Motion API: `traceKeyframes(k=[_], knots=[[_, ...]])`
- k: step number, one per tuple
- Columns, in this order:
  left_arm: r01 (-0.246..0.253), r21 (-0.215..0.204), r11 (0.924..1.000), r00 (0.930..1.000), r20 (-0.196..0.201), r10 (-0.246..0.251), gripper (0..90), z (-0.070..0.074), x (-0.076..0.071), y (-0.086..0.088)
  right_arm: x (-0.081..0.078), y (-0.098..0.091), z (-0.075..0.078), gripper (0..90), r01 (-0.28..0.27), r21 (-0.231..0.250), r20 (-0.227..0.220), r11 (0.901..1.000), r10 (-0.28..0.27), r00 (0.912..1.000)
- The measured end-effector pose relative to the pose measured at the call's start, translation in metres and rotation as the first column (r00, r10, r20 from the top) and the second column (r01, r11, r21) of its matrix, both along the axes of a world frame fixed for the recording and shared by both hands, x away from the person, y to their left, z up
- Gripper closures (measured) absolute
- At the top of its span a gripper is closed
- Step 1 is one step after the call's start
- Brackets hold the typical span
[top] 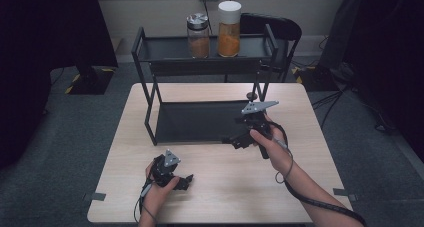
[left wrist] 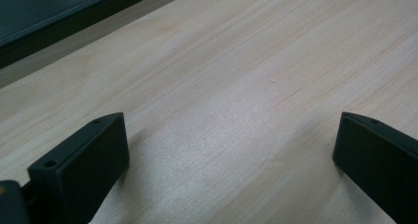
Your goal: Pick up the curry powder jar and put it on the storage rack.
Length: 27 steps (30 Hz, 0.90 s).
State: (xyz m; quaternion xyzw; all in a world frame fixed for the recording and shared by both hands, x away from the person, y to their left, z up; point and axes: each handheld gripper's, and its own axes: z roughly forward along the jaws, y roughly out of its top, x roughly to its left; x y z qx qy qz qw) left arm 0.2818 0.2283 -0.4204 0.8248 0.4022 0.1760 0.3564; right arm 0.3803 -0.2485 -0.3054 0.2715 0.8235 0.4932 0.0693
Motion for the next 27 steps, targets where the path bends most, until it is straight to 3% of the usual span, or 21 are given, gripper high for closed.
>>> traceKeyframes(k=[27], knots=[[0.0, 0.0, 1.0, 1.0, 0.0, 0.0, 0.0, 0.0, 0.0, 0.0, -0.019, -0.028, -0.049, 0.9, 0.009, -0.061, -0.019, 0.9981, -0.01, 0.9998]])
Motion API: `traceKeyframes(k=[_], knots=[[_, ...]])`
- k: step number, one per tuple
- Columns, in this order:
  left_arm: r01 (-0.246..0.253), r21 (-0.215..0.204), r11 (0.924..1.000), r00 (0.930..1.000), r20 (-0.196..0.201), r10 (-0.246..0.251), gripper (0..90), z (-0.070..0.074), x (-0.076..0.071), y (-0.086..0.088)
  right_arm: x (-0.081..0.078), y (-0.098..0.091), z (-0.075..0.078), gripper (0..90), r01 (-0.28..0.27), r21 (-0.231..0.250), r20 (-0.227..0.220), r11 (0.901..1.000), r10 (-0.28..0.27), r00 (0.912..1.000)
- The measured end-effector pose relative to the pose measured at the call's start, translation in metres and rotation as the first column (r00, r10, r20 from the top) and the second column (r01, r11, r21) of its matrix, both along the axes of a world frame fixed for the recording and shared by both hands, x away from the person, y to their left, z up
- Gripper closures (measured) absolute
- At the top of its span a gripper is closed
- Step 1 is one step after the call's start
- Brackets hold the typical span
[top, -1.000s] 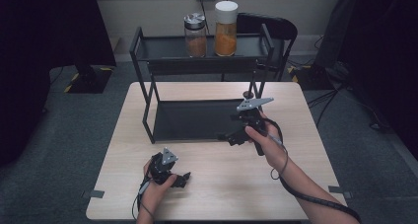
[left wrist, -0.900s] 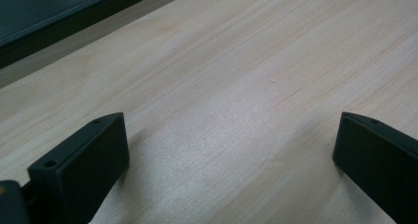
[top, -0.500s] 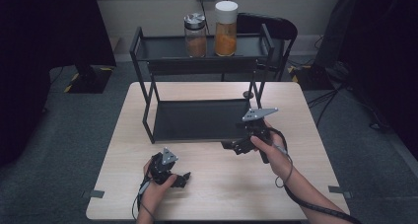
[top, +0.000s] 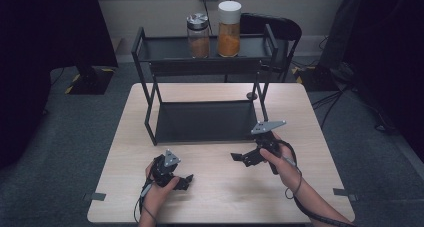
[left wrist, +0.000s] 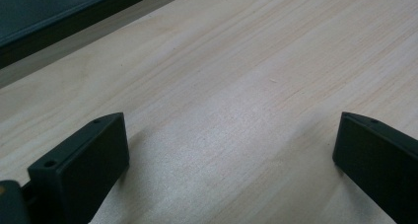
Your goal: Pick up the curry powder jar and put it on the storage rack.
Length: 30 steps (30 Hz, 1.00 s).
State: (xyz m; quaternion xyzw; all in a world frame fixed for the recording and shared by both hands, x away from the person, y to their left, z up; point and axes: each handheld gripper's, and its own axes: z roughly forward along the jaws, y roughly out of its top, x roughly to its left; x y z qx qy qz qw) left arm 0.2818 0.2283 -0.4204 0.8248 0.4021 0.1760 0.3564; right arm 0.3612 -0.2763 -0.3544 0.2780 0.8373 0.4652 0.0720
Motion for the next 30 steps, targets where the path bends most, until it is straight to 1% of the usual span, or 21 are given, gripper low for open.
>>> traceKeyframes(k=[2, 12, 15, 22, 30], knots=[[0.0, 0.0, 1.0, 1.0, 0.0, 0.0, 0.0, 0.0, 0.0, 0.0, -0.002, -0.001, -0.002, 0.9, 0.003, -0.011, 0.0, 0.9999, -0.003, 1.0], [0.0, 0.0, 1.0, 1.0, 0.0, 0.0, 0.0, 0.0, 0.0, 0.0, -0.01, -0.014, -0.017, 1.0, 0.025, -0.022, -0.015, 0.9994, -0.025, 0.9996], [0.0, 0.0, 1.0, 1.0, 0.0, 0.0, 0.0, 0.0, 0.0, 0.0, -0.013, -0.017, -0.02, 1.0, 0.028, -0.042, -0.008, 0.9987, -0.028, 0.9996], [0.0, 0.0, 1.0, 1.0, 0.0, 0.0, 0.0, 0.0, 0.0, 0.0, -0.019, -0.026, -0.029, 1.0, 0.039, -0.062, -0.004, 0.9973, -0.039, 0.9992], [0.0, 0.0, 1.0, 1.0, 0.0, 0.0, 0.0, 0.0, 0.0, 0.0, -0.026, -0.041, -0.038, 1.1, 0.059, -0.071, -0.002, 0.9957, -0.059, 0.9982]])
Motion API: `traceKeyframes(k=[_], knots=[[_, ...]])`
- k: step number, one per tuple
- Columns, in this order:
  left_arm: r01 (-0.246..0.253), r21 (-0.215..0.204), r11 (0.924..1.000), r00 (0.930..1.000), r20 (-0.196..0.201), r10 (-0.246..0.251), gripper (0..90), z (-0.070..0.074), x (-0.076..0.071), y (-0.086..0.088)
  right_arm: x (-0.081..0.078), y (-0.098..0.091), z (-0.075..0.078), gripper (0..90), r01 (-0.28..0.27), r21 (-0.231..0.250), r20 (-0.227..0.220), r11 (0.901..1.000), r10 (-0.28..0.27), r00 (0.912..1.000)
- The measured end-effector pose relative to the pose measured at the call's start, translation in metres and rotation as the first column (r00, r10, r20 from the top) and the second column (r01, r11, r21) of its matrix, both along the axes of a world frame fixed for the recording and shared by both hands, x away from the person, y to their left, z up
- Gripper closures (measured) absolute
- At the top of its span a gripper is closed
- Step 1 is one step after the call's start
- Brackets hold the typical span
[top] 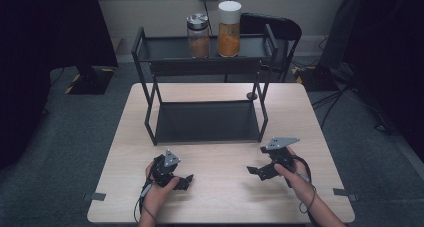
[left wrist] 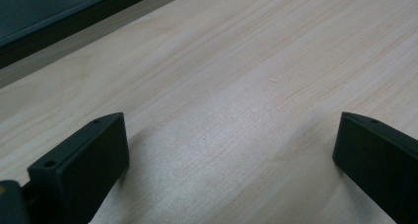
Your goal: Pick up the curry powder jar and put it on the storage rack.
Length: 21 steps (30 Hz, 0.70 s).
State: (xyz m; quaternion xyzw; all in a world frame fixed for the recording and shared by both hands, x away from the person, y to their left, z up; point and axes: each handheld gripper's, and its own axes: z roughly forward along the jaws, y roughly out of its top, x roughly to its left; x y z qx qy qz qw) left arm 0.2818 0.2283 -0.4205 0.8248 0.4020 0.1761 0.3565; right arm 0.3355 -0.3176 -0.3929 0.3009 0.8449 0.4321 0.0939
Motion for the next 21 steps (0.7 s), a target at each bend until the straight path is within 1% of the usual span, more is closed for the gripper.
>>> traceKeyframes(k=[3, 13, 21], knots=[[0.0, 0.0, 1.0, 1.0, 0.0, 0.0, 0.0, 0.0, 0.0, 0.0, -0.004, -0.005, -0.003, 1.0, 0.008, -0.004, 0.003, 1.0, -0.008, 1.0], [0.0, 0.0, 1.0, 1.0, 0.0, 0.0, 0.0, 0.0, 0.0, 0.0, -0.011, -0.025, -0.012, 1.1, 0.038, -0.007, -0.013, 0.9993, -0.038, 0.9992], [0.0, 0.0, 1.0, 1.0, 0.0, 0.0, 0.0, 0.0, 0.0, 0.0, -0.017, -0.037, -0.017, 1.1, 0.052, -0.013, -0.018, 0.9985, -0.053, 0.9985]])
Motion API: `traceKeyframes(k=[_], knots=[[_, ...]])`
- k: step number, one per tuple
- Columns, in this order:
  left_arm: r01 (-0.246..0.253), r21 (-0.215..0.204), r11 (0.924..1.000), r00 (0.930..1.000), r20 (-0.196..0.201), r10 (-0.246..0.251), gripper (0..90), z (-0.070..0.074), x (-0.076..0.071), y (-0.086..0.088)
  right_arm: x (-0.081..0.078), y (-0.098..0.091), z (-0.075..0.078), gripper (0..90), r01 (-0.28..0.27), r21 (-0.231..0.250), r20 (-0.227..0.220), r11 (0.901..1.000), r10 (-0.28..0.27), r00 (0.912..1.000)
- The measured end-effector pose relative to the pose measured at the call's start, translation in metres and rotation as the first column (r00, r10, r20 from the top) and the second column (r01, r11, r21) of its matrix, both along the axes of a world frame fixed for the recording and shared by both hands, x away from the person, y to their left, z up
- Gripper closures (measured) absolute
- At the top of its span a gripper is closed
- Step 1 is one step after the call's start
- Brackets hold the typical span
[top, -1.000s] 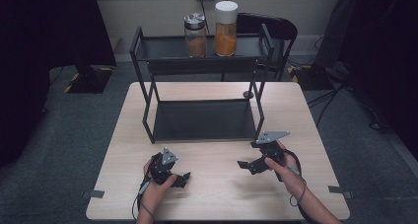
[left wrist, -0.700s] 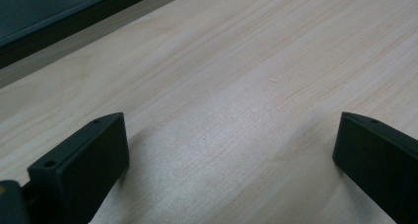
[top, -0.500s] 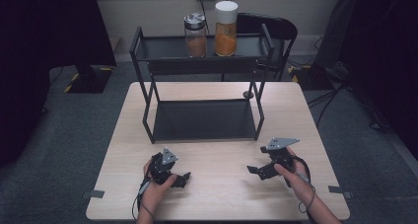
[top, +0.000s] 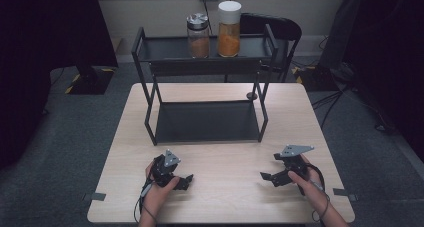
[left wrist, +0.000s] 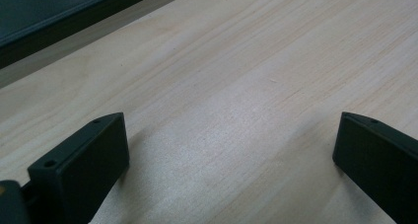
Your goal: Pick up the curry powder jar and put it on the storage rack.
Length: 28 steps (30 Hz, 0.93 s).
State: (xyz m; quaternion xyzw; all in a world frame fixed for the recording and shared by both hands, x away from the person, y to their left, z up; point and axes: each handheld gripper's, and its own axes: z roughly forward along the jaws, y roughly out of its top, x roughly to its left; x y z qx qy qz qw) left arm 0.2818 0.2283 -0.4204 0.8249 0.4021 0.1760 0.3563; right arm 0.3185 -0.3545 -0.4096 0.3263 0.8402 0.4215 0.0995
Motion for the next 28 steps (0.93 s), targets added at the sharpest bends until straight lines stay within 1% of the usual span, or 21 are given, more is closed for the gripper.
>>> traceKeyframes(k=[5, 12, 14, 19, 21, 24, 28], knots=[[0.0, 0.0, 1.0, 1.0, 0.0, 0.0, 0.0, 0.0, 0.0, 0.0, -0.005, -0.008, -0.001, 1.1, 0.013, -0.001, 0.006, 0.9999, -0.013, 0.9999], [0.0, 0.0, 1.0, 1.0, 0.001, 0.0, 0.0, 0.0, 0.0, 0.0, -0.013, -0.02, -0.006, 1.1, 0.044, -0.021, 0.012, 0.9988, -0.044, 0.9989], [0.0, 0.0, 1.0, 1.0, 0.0, 0.0, 0.0, 0.0, 0.0, 0.0, -0.015, -0.022, -0.007, 1.1, 0.051, -0.037, 0.013, 0.998, -0.05, 0.9986], [0.0, 0.0, 1.0, 1.0, 0.0, 0.0, 0.0, 0.0, 0.0, 0.0, -0.023, -0.021, -0.006, 1.2, 0.048, -0.09, 0.035, 0.9948, -0.045, 0.9984], [0.0, 0.0, 1.0, 1.0, 0.0, 0.0, 0.0, 0.0, 0.0, 0.0, -0.024, -0.021, -0.005, 1.3, 0.048, -0.107, 0.029, 0.993, -0.046, 0.9985], [0.0, 0.0, 1.0, 1.0, 0.0, 0.0, 0.0, 0.0, 0.0, 0.0, -0.026, -0.023, -0.006, 1.3, 0.06, -0.108, 0.032, 0.9923, -0.057, 0.9979], [0.0, 0.0, 1.0, 1.0, 0.0, 0.0, 0.0, 0.0, 0.0, 0.0, -0.028, -0.018, -0.004, 0.1, 0.063, -0.147, 0.047, 0.9872, -0.057, 0.9973]])
